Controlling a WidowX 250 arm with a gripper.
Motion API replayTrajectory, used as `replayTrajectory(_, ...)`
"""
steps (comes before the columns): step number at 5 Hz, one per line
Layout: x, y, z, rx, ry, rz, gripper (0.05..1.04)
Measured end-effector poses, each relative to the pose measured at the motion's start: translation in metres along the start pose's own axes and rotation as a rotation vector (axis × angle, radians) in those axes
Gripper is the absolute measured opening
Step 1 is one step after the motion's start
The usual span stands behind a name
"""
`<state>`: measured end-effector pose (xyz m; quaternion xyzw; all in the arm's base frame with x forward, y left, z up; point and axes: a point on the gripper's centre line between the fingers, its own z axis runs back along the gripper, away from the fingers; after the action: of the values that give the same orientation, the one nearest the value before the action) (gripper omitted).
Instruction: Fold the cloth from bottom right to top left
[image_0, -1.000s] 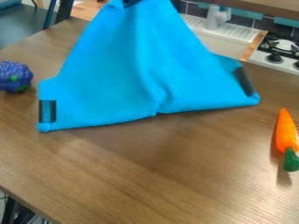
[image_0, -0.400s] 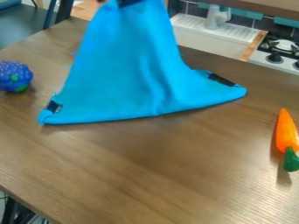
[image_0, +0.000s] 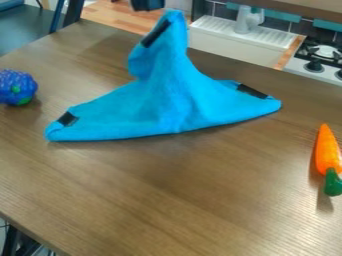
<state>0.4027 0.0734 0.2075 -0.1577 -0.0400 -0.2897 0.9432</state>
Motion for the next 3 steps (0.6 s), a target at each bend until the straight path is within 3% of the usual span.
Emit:
replayTrajectory(1,-0.002,0.002,-0.007,-0.011,0.007,0.013,0.999)
replayTrajectory(2,-0.004,-0.011,0.004,0.016,-0.032,0.006,0.999)
replayTrajectory(3,-0.015,-0.053,0.023,0.086,-0.062,-0.036,0.999)
